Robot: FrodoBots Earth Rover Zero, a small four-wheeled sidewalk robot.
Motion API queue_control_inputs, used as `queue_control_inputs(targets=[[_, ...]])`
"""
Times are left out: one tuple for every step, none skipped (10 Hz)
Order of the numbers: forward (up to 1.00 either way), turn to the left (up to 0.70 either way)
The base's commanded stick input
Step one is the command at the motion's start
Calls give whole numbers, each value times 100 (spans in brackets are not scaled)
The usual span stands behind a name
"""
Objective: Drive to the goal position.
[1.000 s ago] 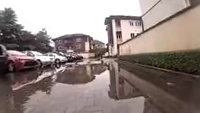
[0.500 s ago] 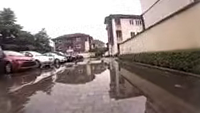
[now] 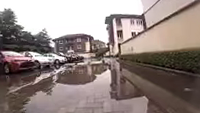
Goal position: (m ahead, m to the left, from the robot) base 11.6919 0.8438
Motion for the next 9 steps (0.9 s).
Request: queue_control_inputs(targets=[[50, 0], [50, 0], [50, 0], [50, 0], [50, 0], [50, 15], [50, 50], [50, 50], [50, 43]])
